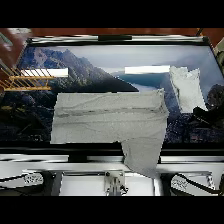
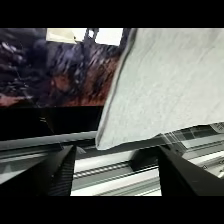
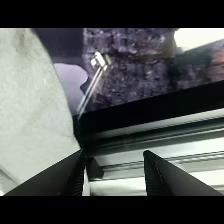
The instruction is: Fold the shirts.
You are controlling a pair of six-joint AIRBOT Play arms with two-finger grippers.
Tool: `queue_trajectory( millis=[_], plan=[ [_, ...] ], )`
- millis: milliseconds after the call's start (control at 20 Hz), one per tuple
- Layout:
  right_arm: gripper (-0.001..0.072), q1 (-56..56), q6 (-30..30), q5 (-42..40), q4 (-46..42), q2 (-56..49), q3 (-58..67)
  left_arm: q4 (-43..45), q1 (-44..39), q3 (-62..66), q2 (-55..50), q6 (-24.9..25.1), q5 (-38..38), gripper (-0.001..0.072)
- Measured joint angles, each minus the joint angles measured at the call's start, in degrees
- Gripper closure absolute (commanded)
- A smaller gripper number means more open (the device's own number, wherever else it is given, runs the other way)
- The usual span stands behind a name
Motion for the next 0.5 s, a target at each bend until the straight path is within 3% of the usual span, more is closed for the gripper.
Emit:
queue_trajectory(
  millis=[500],
  plan=[
    [0.0200, -1.18, -0.35, 5.84, 4.31, 1.42, -2.91, -1.79, -3.23, -10.78, 1.40, 3.82, 8.24, 0.0108]
  ],
)
